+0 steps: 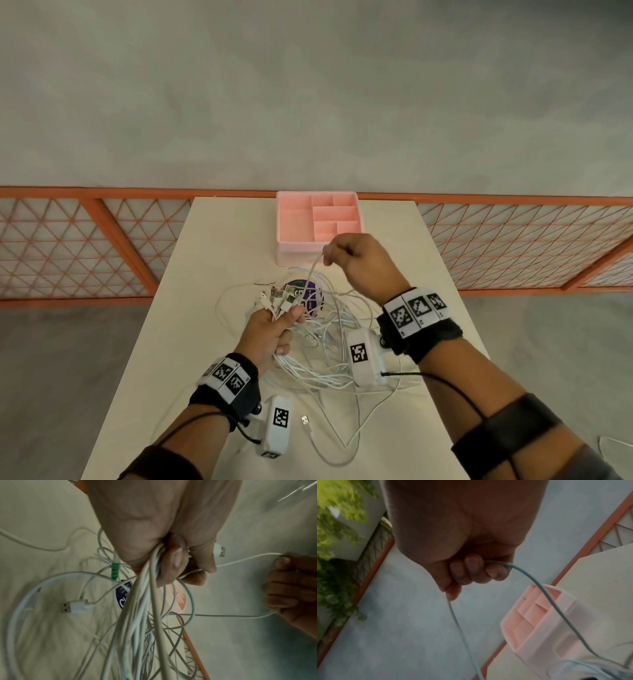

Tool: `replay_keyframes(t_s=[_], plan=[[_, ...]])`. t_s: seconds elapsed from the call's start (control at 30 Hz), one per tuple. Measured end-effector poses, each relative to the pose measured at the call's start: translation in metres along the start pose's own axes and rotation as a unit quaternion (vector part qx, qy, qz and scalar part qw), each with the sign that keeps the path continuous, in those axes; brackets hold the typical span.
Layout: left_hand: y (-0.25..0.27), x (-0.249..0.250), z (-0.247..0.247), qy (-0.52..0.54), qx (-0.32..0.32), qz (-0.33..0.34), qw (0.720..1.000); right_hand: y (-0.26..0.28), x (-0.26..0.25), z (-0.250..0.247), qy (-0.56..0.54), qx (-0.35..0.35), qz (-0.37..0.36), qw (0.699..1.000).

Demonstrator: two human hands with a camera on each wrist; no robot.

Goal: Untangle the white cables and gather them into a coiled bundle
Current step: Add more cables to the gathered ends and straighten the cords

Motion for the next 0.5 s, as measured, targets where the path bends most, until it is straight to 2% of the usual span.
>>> replay_keyframes(t_s=[0.13,0.2,0.27,0.33,0.43,0.5], plan=[[-0.002,0.001,-0.002,-0.007,0.008,0.011,1.000,-0.005,-0.009,-0.030,-0.038,0.065,-0.001,0.997],[-0.006,0.001,-0.005,-0.033,0.019,0.015,0.999,-0.004,-0.009,-0.050,-0.110,0.128,0.012,0.986],[-0.007,-0.005,-0.013,-0.050,0.042,0.005,0.998,-0.003,-0.008,-0.074,-0.251,0.188,0.035,0.949],[-0.006,-0.014,-0.023,-0.050,0.068,-0.010,0.996,-0.003,-0.012,-0.097,-0.345,0.214,0.027,0.913],[-0.006,-0.023,-0.031,-0.048,0.080,-0.021,0.995,-0.003,-0.015,-0.119,-0.332,0.234,0.010,0.914],[-0.006,-0.022,-0.032,-0.044,0.080,-0.021,0.996,0.000,-0.001,-0.128,-0.323,0.270,0.025,0.906]])
Point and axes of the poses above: each hand's wrist, its own y-axis away from the middle knuckle, its own z-axis out of the palm, x = y × z, the point moved 9 cm from there along -y, towards the middle knuckle, and after that the axes turned 9 degrees about y, right-handed, at the moved point
